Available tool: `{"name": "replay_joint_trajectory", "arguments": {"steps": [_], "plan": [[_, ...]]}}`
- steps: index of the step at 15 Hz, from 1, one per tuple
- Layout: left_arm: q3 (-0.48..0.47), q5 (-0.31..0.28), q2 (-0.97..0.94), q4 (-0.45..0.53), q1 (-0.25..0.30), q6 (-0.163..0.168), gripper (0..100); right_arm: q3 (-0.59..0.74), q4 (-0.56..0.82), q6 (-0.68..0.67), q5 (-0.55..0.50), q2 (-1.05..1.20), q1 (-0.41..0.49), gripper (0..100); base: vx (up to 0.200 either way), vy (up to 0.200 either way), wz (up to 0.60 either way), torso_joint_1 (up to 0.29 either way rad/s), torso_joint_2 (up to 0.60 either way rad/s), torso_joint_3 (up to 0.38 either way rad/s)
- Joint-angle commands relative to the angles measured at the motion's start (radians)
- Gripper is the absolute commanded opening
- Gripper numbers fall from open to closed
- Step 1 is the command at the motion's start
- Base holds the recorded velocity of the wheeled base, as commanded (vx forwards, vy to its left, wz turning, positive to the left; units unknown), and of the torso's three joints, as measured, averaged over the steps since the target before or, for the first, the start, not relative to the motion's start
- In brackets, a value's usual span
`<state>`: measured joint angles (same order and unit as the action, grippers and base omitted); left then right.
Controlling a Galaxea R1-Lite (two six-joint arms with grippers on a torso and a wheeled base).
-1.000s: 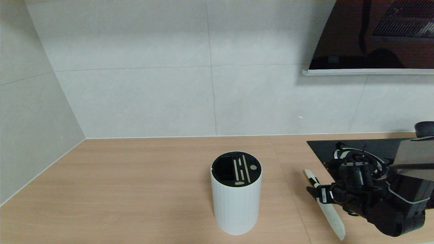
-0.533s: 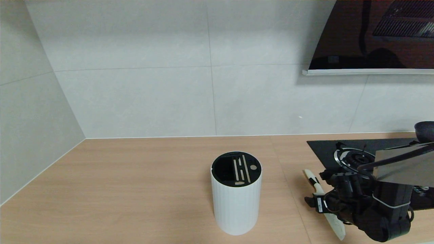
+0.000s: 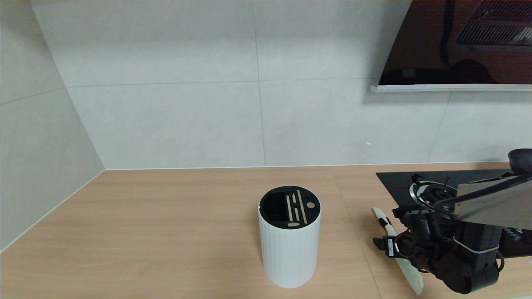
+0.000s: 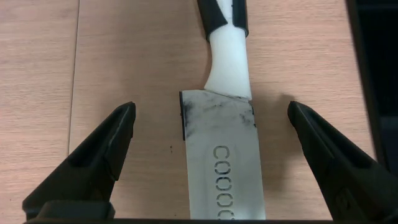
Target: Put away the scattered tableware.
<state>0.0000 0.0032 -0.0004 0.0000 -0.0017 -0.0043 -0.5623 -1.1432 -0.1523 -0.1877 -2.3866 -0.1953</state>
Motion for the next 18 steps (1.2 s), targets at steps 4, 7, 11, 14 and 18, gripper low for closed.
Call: {"name": "replay_joint_trajectory", "arguments": {"steps": [4,7,11,14,18], "plan": [[0.000,0.001,0.000,0.000,0.000,0.000,100,0.006,0.000,0.004,0.001,-0.005,-0.001,0,0.000,0.000,0.00,0.000,0.00,0.000],[0.000,0.001,0.000,0.000,0.000,0.000,100,0.006,0.000,0.005,-0.001,-0.005,0.001,0,0.000,0.000,0.00,0.000,0.00,0.000],[0.000,0.001,0.000,0.000,0.000,-0.002,100,0.036,-0.001,0.004,0.001,0.032,0.001,0,0.000,0.000,0.00,0.000,0.00,0.000],[0.000,0.001,0.000,0.000,0.000,0.000,100,0.081,-0.004,0.010,0.010,0.130,-0.001,0,0.000,0.000,0.00,0.000,0.00,0.000],[0.000,0.001,0.000,0.000,0.000,0.001,100,0.110,-0.004,0.020,0.004,0.244,-0.006,0,0.000,0.000,0.00,0.000,0.00,0.000]]}}
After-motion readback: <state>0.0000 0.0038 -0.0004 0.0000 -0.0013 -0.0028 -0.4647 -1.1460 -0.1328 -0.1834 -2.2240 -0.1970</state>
